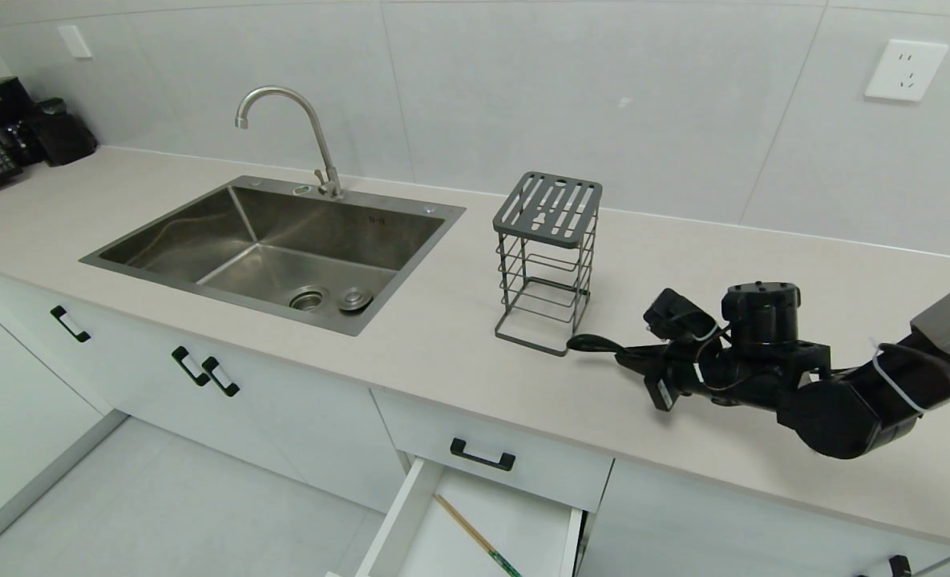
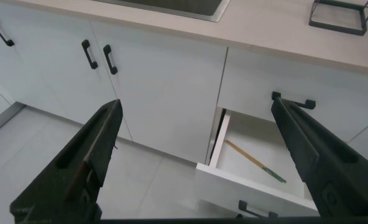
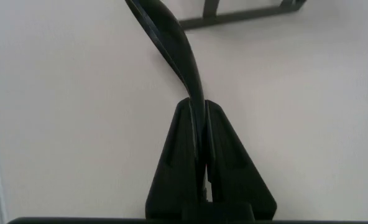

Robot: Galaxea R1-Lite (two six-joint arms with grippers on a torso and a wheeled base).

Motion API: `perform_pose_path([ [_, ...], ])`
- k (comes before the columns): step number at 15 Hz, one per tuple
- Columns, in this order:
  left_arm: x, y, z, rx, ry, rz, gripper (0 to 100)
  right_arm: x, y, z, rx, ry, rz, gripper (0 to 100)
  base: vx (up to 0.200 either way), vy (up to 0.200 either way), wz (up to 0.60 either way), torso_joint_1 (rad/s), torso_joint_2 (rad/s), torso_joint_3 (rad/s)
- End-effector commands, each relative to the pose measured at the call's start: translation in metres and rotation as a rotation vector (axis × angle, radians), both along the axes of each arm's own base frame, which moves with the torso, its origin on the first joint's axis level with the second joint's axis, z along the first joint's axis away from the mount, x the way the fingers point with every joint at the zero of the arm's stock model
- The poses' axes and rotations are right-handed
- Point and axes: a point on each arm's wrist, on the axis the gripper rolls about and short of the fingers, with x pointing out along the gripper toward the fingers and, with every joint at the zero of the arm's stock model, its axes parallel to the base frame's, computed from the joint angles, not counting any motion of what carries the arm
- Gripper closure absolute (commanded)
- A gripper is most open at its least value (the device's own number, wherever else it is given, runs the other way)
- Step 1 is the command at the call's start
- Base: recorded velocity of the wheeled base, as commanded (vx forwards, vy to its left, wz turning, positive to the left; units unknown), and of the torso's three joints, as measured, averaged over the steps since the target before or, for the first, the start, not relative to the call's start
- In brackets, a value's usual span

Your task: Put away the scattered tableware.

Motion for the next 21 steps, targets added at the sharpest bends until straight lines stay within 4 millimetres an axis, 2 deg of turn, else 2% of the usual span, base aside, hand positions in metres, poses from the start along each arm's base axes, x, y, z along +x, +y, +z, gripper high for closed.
perform_pose_path([
  [1, 0.000, 0.000, 0.000, 0.000, 0.000, 0.001, 0, -0.022, 0.002, 0.011, 0.017, -0.036, 0.029, 100, 0.000, 0.000, 0.00, 0.000, 0.00, 0.000],
  [5, 0.000, 0.000, 0.000, 0.000, 0.000, 0.001, 0, -0.083, 0.030, 0.026, 0.065, -0.030, 0.156, 100, 0.000, 0.000, 0.00, 0.000, 0.00, 0.000],
  [7, 0.000, 0.000, 0.000, 0.000, 0.000, 0.001, 0, -0.105, 0.044, 0.028, 0.072, -0.016, 0.197, 100, 0.000, 0.000, 0.00, 0.000, 0.00, 0.000],
  [12, 0.000, 0.000, 0.000, 0.000, 0.000, 0.001, 0, -0.145, 0.061, 0.027, 0.041, -0.008, 0.208, 100, 0.000, 0.000, 0.00, 0.000, 0.00, 0.000],
  [16, 0.000, 0.000, 0.000, 0.000, 0.000, 0.001, 0, -0.165, 0.082, 0.027, 0.056, 0.014, 0.263, 100, 0.000, 0.000, 0.00, 0.000, 0.00, 0.000],
  [19, 0.000, 0.000, 0.000, 0.000, 0.000, 0.001, 0, -0.180, 0.105, 0.035, 0.242, 0.175, 0.175, 100, 0.000, 0.000, 0.00, 0.000, 0.00, 0.000],
  [21, 0.000, 0.000, 0.000, 0.000, 0.000, 0.001, 0, -0.184, 0.112, 0.036, 0.262, 0.191, 0.191, 100, 0.000, 0.000, 0.00, 0.000, 0.00, 0.000],
])
